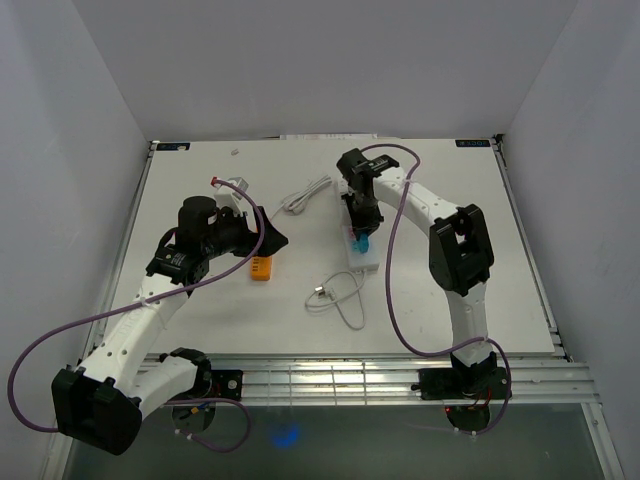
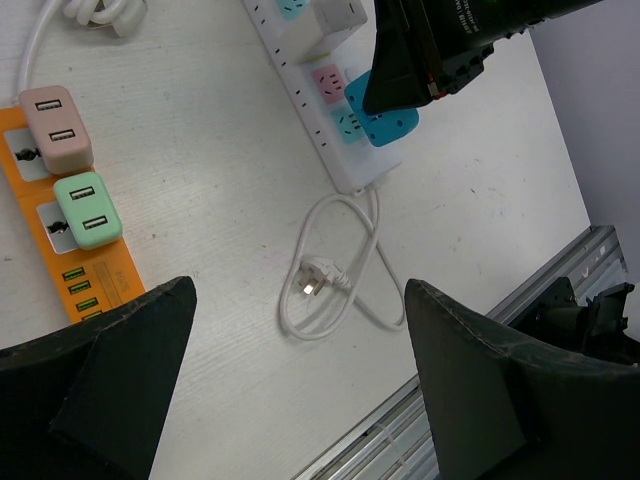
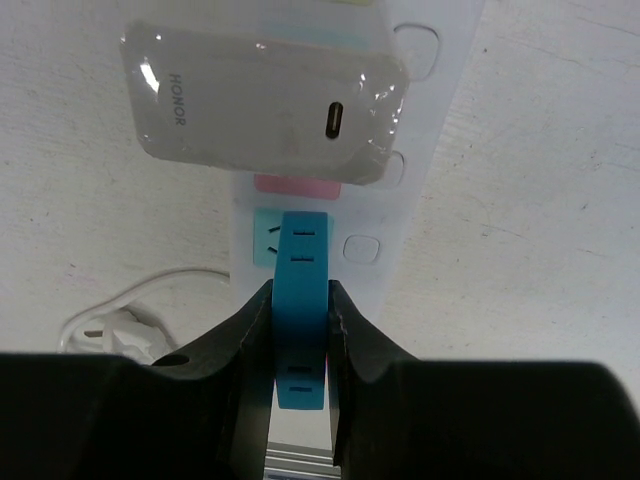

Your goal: Insert the plug

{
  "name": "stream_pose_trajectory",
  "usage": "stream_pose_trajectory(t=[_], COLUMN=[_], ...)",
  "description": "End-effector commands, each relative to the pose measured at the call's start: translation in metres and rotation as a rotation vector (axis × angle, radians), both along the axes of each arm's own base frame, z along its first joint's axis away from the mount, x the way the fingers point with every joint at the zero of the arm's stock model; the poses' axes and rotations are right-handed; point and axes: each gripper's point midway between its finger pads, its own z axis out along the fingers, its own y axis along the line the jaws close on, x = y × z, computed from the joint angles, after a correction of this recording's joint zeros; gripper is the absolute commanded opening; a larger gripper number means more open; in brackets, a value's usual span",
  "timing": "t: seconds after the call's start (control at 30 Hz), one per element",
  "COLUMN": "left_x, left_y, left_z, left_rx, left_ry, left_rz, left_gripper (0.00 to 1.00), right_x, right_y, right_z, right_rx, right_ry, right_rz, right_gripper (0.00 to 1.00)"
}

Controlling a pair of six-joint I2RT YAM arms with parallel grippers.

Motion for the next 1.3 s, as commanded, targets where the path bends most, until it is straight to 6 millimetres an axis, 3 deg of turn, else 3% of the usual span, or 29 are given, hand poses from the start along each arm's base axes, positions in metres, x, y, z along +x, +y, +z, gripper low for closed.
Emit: stream_pose_trajectory(t=[0.0,0.27,0.47,0.67,0.73,0.8,0.83,0.93,1.07,1.1,1.13,1.17,1.2,1.23,1.27], left_x=[-0.001,-0.002,-0.002,-0.001,-0.001,-0.001,-0.001,-0.001,-0.002,-0.002,-0.002,-0.002,-0.001,-0.001,-0.001], left_y=[0.001,0.002,0.002,0.004,0.004,0.005,0.005,0.005,0.005,0.005,0.005,0.006,0.005,0.006,0.007], left_z=[0.006,0.006,0.006,0.005,0.005,0.005,0.006,0.006,0.005,0.005,0.005,0.005,0.005,0.005,0.005], left_rx=[0.000,0.002,0.003,0.007,0.009,0.010,0.010,0.010,0.013,0.012,0.013,0.015,0.016,0.016,0.020], left_ry=[-0.042,-0.044,-0.045,-0.045,-0.045,-0.047,-0.049,-0.049,-0.045,-0.047,-0.048,-0.049,-0.052,-0.052,-0.052], left_rz=[-0.007,-0.001,-0.002,0.006,0.009,0.013,0.013,0.015,0.014,0.014,0.013,0.013,0.013,0.015,0.018], left_gripper=[0.96,0.96,0.96,0.96,0.96,0.96,0.96,0.96,0.96,0.96,0.96,0.96,0.96,0.96,0.96], right_x=[-0.028,-0.034,-0.025,-0.004,0.001,0.005,0.006,0.012,0.014,0.013,0.013,0.012,0.010,0.002,0.008], right_y=[-0.020,-0.024,-0.020,-0.008,-0.003,0.001,0.003,0.009,0.013,0.012,0.010,0.009,0.007,0.002,0.006], right_z=[-0.049,-0.059,-0.043,-0.005,0.006,0.021,0.025,0.047,0.075,0.086,0.086,0.088,0.101,0.092,0.098], right_rx=[-0.122,-0.126,-0.086,-0.027,-0.002,0.018,0.031,0.076,0.125,0.138,0.139,0.141,0.164,0.158,0.189], right_ry=[0.142,0.139,0.070,-0.030,-0.051,-0.076,-0.082,-0.127,-0.186,-0.211,-0.227,-0.238,-0.278,-0.267,-0.322], right_rz=[0.000,-0.005,-0.012,-0.015,-0.008,-0.004,0.001,0.005,0.013,0.013,0.012,0.017,0.022,0.034,0.052], right_gripper=[0.08,0.08,0.08,0.31,0.46,0.56,0.67,0.81,0.86,0.89,0.99,0.93,0.90,0.89,0.89])
